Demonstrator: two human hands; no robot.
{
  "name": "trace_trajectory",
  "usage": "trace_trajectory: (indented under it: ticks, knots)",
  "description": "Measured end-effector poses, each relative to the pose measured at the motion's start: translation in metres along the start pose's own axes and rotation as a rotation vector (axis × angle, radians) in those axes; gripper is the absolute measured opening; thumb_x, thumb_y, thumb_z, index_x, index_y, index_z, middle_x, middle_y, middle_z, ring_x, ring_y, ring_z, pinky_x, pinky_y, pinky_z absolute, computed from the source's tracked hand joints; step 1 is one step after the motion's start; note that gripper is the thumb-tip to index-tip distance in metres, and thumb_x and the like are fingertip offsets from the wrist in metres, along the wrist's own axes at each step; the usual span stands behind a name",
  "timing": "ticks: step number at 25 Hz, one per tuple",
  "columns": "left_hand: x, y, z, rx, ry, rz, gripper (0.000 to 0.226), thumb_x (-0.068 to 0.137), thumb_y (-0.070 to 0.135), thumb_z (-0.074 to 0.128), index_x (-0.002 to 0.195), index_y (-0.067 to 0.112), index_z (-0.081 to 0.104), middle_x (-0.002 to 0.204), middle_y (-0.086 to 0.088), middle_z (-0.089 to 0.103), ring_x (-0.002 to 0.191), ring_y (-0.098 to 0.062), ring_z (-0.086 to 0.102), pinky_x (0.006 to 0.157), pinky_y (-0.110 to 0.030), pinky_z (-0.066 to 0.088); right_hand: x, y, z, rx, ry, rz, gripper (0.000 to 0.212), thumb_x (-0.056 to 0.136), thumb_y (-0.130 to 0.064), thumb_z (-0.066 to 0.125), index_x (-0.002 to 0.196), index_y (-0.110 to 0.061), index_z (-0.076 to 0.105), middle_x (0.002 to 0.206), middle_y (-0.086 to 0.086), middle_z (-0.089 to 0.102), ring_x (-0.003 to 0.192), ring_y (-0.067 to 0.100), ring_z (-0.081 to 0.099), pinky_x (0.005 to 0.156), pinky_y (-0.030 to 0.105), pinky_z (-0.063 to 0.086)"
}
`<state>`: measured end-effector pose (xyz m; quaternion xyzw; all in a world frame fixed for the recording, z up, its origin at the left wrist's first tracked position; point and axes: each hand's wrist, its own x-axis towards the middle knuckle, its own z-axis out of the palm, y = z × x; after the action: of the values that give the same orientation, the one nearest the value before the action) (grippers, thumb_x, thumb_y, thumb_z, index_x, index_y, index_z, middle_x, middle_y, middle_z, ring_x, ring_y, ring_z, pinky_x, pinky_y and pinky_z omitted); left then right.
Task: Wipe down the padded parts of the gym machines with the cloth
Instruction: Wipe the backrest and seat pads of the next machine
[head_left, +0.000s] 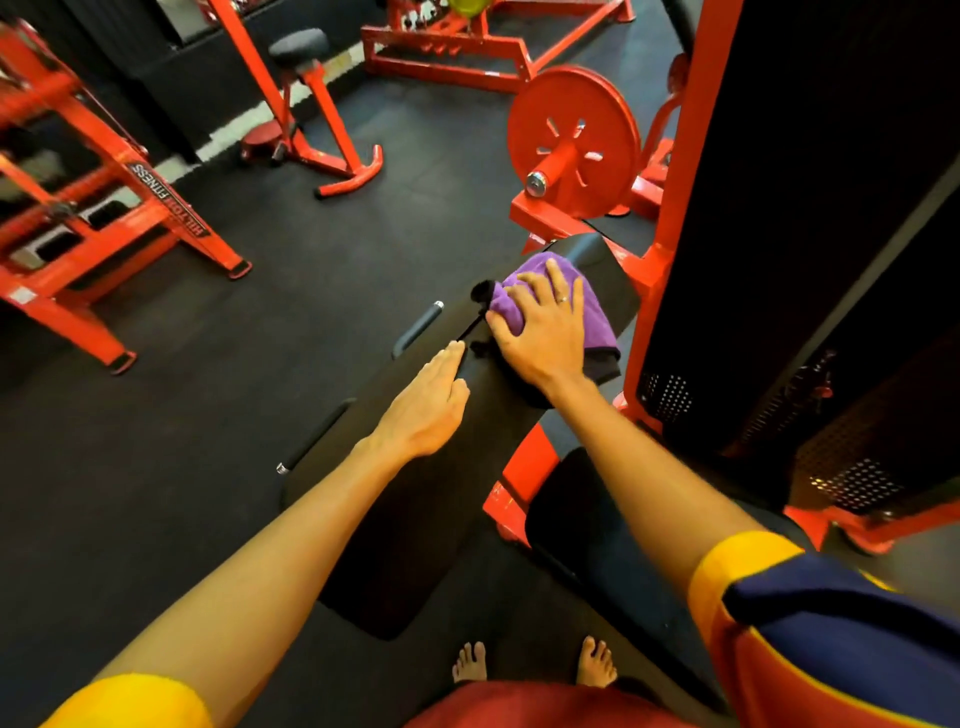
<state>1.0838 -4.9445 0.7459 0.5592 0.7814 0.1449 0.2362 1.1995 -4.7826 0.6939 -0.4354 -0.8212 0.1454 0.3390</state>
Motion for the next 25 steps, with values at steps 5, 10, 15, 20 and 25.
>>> trace_trajectory:
  ticks: [5,10,15,20,25]
  knots:
    - [0.021,0.013,-0.002,-0.032,0.013,-0.006,0.057,0.107,0.023,0.032,0.162,0.019,0.016,0.170,0.001,0.015,0.155,-0.015,0.015,0.126,-0.034,0.014,-0.039,0.022,0.002,0.120,0.053,-0.168,0.054,0.096,-0.055,0.056,0.142,-0.026,0.059,0.159,0.001,0.043,0.156,0.030,0.019,0.126,0.056,0.009]
    - [0.049,0.040,-0.002,0.023,-0.032,-0.019,0.059,0.109,0.024,0.028,0.163,0.013,0.009,0.171,0.000,0.007,0.156,-0.009,0.007,0.122,-0.026,0.005,0.027,0.056,-0.008,0.139,-0.029,0.235,0.060,0.098,-0.060,0.048,0.149,-0.029,0.048,0.169,-0.001,0.024,0.158,0.027,0.004,0.127,0.051,0.003]
    - [0.066,0.052,-0.002,0.009,-0.029,-0.024,0.060,0.107,0.024,0.030,0.163,0.014,0.010,0.171,0.000,0.008,0.156,-0.011,0.009,0.123,-0.029,0.010,0.031,0.042,-0.004,0.168,0.030,0.347,0.058,0.097,-0.054,0.054,0.149,-0.029,0.049,0.169,0.001,0.023,0.158,0.029,0.004,0.127,0.053,-0.001]
    - [0.091,0.071,-0.007,-0.031,-0.039,0.030,0.059,0.100,0.023,0.037,0.158,0.021,0.025,0.161,-0.001,0.034,0.147,-0.016,0.034,0.118,-0.034,0.029,0.023,0.060,-0.001,0.104,-0.024,0.113,0.060,0.095,-0.061,0.047,0.144,-0.029,0.055,0.167,0.000,0.029,0.158,0.028,0.005,0.127,0.052,0.001]
    - [0.132,0.089,0.008,0.089,0.007,0.047,0.068,0.091,0.038,0.030,0.155,0.015,0.027,0.160,-0.007,0.033,0.147,-0.024,0.035,0.117,-0.051,0.036,0.073,0.074,-0.009,0.195,-0.013,0.480,0.063,0.093,-0.067,0.048,0.148,-0.037,0.046,0.166,-0.001,0.029,0.155,0.029,0.015,0.126,0.051,0.008]
